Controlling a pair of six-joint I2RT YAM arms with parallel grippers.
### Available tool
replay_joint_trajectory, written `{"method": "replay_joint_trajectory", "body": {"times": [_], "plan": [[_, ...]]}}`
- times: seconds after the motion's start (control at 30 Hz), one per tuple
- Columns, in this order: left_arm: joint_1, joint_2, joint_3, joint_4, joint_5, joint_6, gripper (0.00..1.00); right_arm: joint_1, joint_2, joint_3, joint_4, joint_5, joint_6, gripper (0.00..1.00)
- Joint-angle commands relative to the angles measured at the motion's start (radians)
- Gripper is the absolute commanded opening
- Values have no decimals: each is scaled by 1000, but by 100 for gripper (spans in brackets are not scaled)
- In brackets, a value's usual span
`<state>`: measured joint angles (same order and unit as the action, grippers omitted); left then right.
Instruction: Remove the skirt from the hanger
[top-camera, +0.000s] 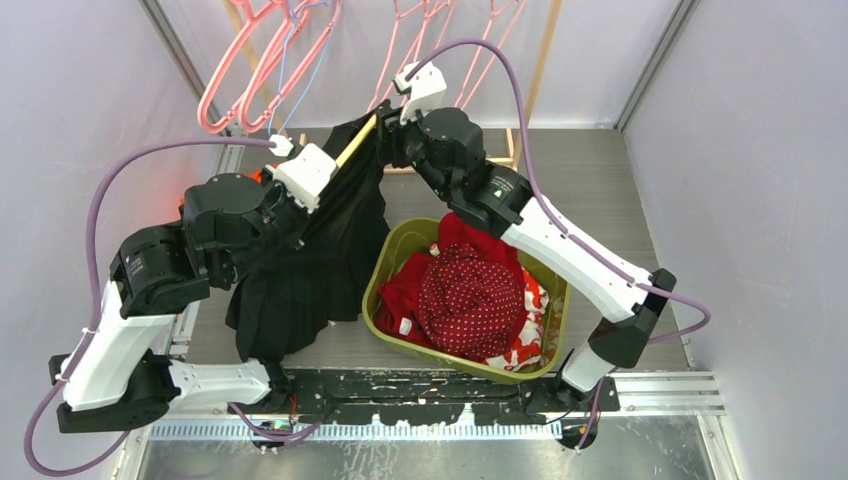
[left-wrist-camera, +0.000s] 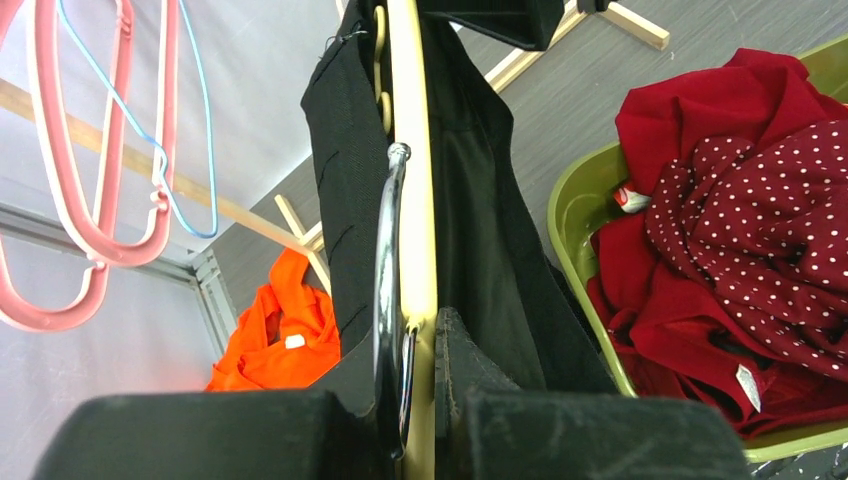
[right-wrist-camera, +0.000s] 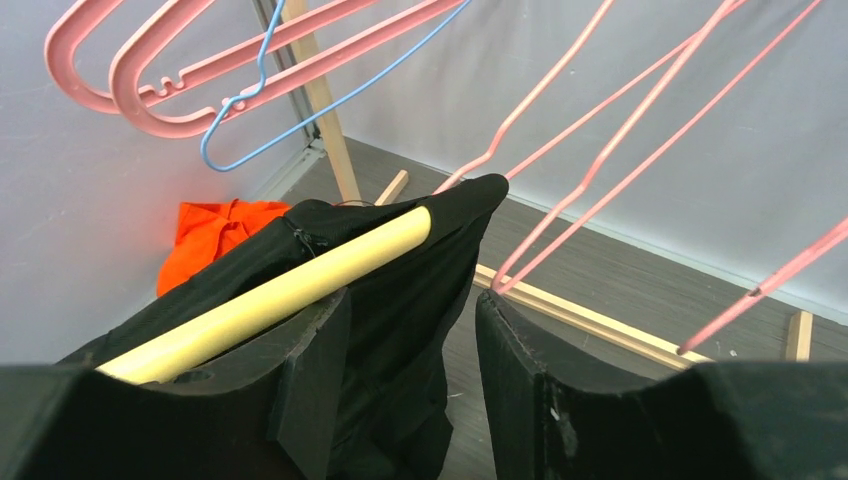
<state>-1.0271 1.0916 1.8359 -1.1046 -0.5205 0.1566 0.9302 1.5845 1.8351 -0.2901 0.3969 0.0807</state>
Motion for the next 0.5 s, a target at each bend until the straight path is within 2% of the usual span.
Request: {"method": "replay_joint_trajectory", "body": {"times": [0.0, 0.3, 0.4, 0.47], "plan": [[-4, -10, 22, 97, 0, 3, 0, 4, 36, 65, 100, 6, -26, 55], [-4, -24, 13, 96, -28, 6, 0, 0, 53, 70, 93, 60, -55, 47], [-4, -24, 12, 94, -30, 8, 0, -2, 63, 79, 88, 60, -61, 39], [-4, -25, 13, 92, -31, 9, 0, -7, 71, 92, 71, 69, -65, 27]]}}
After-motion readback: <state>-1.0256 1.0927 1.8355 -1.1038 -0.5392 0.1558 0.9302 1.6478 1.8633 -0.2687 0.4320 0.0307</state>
